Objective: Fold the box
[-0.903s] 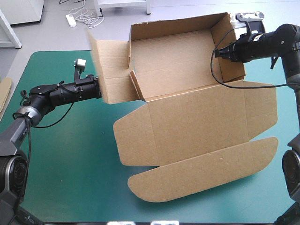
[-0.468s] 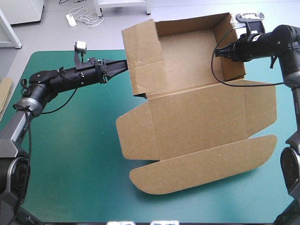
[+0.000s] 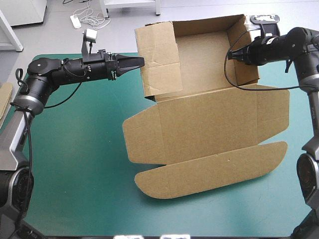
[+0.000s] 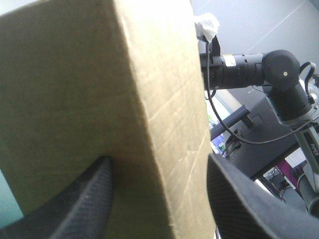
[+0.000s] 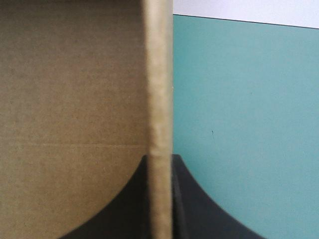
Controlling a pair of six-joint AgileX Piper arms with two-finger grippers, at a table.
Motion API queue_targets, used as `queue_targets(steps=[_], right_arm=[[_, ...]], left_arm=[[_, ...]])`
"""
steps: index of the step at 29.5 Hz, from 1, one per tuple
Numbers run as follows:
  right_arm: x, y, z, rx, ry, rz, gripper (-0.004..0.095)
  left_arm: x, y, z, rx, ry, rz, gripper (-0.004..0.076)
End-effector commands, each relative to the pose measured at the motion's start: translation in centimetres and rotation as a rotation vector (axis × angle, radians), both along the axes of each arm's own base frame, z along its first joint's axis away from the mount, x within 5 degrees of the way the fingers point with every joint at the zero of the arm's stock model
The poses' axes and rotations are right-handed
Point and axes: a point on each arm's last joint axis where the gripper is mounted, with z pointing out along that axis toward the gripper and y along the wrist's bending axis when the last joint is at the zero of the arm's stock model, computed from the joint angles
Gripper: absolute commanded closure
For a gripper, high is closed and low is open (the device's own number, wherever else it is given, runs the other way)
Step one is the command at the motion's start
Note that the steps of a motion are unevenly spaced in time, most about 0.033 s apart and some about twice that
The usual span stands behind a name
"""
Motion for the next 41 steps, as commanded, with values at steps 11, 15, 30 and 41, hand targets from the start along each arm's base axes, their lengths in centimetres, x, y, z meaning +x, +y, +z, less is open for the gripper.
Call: queue_targets(steps=[11,15,30,41], right_arm=[[-0.6,0.2,2.0,0.123,-0.053,-0.056,0.0919],[-0.7,0.2,1.9,0.125,-0.031,-0.055,0.0919],[-1.1,3.4,1.6,0.081,-0.018,-0.023,0.0919],[-0.2,3.8,0.1,0.087,0.052,-0.020,0.0919]], left_arm=[[-1.0,-1.9,2.6,0.221,-0.026,0.132,0.0312],[-0.6,-2.2,2.8,0.201,-0.028,0.197,0.0312],[0.5,-1.6,1.9,0.279,0.024,0.303,0.0314],[1.7,-0.9,4.9,0.502,0.024,0.376,0.0321]])
